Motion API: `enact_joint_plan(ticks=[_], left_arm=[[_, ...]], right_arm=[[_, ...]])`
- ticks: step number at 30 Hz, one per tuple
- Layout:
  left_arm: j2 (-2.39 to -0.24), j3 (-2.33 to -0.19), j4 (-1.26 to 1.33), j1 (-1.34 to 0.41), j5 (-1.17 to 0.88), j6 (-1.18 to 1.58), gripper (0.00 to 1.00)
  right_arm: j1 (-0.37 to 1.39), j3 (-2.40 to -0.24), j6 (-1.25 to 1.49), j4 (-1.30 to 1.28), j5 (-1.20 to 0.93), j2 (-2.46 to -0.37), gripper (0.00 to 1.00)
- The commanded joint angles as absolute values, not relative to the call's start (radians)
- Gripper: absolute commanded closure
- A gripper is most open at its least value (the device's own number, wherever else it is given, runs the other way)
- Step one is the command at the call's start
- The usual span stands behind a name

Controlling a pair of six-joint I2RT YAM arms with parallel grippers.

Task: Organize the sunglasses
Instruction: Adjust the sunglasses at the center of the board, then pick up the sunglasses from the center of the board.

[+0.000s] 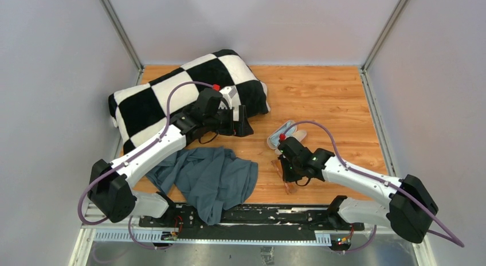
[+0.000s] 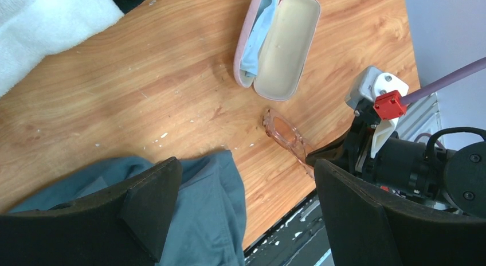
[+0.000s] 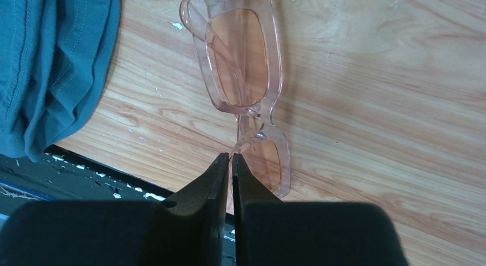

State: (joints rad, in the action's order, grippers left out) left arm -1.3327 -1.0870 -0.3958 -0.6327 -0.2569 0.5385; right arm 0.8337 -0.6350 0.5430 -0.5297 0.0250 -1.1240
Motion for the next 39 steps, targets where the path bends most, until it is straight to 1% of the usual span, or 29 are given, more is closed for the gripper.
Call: enact_joint_plan(ticks=[1,7,12,15,17,19,23,25,28,31,34,39], left_arm=[[-1.341,-1.086,-0.378,-0.637,-0.267,0.544,0.07],[-1.340,-1.086,-0.379,-0.637,-0.267,0.543,0.07],[-1.341,-1.082,-0.381,-0.637,-0.265,0.540,0.07],[-1.339,-1.073,-0.372,-0.637,-0.273,0.535,0.06],[-1.331,-1.066,-0.365,-0.637,-0.263,0.538,0.02],[-1.326,-1.059,-0.358,-0.637,-0.255,0.536,0.01],[-1.351,-1.059,-0.347,-0.637,-0.278,0.518,0.00],[-1.374,-1.059,-0.328,-0.638,-0.299,0.517,0.00],[-1.405,-1.066,-0.319,-0.641,-0.321,0.521,0.00],[-1.420,-1.066,-0.309,-0.640,-0.334,0.526,0.00],[-1.421,-1.066,-0.308,-0.640,-0.331,0.525,0.00],[-1.422,-1.061,-0.314,-0.640,-0.325,0.527,0.01]], right_arm=[[0.865,-0.635,0.555,-0.527,0.015,-1.148,0.90],[0.918,-0.651,0.582,-0.496,0.017,-1.200,0.89],[0.957,-0.674,0.594,-0.486,0.015,-1.228,0.82],[0.965,-0.702,0.583,-0.509,0.016,-1.207,0.80],[0.964,-0.718,0.570,-0.537,0.040,-1.164,0.76],[0.961,-0.734,0.551,-0.570,0.093,-1.114,0.68],[0.935,-0.724,0.504,-0.587,0.181,-1.040,0.55],[0.890,-0.715,0.471,-0.589,0.151,-1.032,0.51],[0.823,-0.697,0.412,-0.573,0.066,-1.053,0.39],[0.800,-0.707,0.365,-0.564,-0.014,-1.101,0.33],[0.801,-0.729,0.351,-0.550,-0.068,-1.157,0.32],[0.801,-0.747,0.391,-0.526,-0.062,-1.251,0.39]])
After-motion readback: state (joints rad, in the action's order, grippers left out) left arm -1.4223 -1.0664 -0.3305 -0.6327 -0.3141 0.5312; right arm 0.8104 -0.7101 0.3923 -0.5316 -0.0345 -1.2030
